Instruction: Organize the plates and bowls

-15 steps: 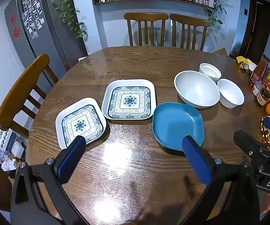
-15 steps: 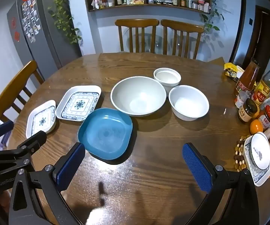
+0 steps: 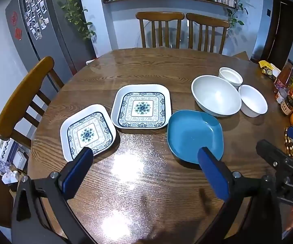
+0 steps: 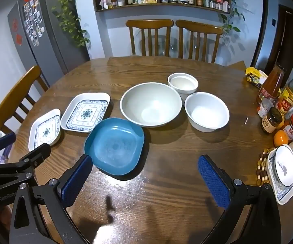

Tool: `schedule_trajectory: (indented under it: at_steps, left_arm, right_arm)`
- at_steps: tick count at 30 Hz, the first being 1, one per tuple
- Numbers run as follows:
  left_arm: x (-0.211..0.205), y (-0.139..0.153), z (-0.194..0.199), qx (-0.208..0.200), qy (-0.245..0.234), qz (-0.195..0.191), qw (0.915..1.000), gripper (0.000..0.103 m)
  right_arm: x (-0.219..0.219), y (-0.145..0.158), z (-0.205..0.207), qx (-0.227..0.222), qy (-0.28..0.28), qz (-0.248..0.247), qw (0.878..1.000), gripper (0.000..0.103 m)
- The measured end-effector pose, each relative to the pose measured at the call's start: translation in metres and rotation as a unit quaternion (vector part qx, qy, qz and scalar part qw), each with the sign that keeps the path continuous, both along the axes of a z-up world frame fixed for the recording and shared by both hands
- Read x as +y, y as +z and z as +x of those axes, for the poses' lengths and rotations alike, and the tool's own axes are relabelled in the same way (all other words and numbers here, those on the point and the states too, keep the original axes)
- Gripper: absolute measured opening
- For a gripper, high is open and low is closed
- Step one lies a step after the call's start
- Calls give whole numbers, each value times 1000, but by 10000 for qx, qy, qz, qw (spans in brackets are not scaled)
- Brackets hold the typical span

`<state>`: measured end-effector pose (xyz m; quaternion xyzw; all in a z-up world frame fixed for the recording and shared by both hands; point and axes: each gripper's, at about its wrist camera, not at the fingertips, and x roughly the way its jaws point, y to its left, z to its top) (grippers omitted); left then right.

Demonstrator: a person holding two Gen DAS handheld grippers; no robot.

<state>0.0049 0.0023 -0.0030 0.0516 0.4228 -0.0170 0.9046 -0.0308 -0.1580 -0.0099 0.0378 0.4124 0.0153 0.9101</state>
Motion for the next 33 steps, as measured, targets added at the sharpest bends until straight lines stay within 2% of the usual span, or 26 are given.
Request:
schedule_trajectory:
  at_steps: [33]
  left_arm:
    - [0,1,-1,-68,19,59,10000,102]
  right_arm:
    - [0,-3,0,-12,49,46,10000,103]
